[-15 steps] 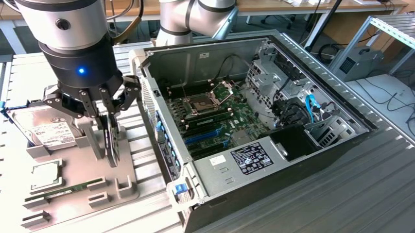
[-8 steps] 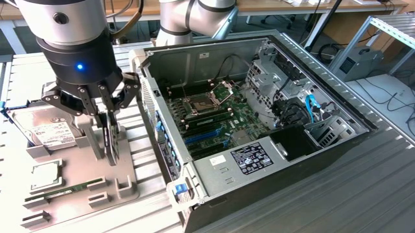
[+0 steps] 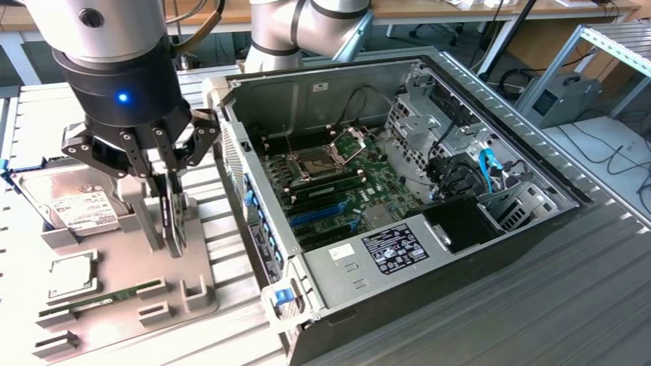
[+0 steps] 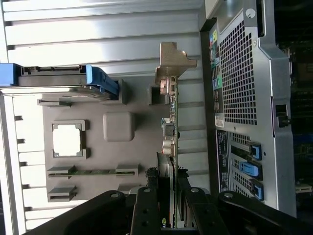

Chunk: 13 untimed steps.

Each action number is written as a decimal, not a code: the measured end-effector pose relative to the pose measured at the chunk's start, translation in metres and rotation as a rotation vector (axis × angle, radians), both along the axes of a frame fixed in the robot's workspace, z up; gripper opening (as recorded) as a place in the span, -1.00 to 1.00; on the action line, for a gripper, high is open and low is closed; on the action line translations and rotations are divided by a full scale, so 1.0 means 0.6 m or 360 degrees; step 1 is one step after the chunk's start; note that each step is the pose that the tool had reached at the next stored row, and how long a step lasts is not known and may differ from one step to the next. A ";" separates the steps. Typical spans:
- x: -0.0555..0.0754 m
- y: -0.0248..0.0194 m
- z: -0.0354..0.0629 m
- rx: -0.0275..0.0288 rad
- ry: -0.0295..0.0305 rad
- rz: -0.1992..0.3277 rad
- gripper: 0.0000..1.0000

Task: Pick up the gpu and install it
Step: 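Pick up the gpu and move the gpu toward the slot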

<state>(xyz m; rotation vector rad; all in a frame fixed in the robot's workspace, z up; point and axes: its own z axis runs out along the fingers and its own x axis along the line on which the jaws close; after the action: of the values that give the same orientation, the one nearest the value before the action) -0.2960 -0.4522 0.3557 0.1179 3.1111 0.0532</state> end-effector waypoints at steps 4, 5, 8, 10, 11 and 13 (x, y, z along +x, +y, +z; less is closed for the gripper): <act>0.000 0.0000 0.005 0.00000 0.00001 0.0000 -0.48; 0.000 0.0000 0.006 -0.00001 0.00001 0.0000 -0.48; 0.000 0.0000 0.009 0.00000 0.00000 0.0000 -0.48; 0.000 0.0000 0.011 0.00000 0.00000 0.0000 -0.48; 0.000 0.0000 0.012 -0.00001 0.00002 0.0000 -0.48; 0.000 0.0000 0.014 0.00000 -0.00001 0.0000 -0.48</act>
<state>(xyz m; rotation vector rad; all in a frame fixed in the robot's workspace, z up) -0.2960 -0.4522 0.3642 0.1178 3.1111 0.0532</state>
